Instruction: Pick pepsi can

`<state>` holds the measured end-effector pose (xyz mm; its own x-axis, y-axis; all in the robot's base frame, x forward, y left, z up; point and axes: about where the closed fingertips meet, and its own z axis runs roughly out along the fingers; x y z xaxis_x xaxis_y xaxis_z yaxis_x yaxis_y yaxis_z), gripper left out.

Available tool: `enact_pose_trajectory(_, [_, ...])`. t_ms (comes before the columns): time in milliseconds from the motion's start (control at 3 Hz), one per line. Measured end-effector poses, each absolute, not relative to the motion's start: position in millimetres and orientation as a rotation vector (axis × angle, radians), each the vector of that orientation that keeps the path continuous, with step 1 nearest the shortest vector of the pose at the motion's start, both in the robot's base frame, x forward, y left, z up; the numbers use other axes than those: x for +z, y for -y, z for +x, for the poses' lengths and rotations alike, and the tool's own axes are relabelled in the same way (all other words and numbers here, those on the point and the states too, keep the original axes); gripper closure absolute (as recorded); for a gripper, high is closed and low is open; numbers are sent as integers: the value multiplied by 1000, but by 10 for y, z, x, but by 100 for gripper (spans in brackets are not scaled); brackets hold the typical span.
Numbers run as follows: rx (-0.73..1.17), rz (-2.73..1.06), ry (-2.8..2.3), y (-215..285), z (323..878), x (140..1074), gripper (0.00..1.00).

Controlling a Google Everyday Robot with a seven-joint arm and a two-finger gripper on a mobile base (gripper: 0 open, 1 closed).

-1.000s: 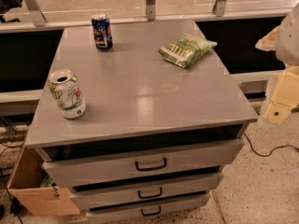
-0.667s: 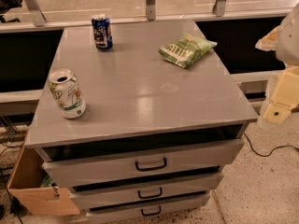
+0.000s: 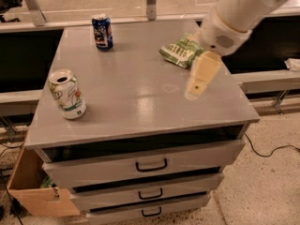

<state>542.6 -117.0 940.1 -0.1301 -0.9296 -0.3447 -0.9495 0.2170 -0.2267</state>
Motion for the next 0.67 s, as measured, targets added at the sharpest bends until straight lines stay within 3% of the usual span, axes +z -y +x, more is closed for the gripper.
enact_pose_trajectory(667, [227, -1627, -1974, -8, 6307, 9210, 0])
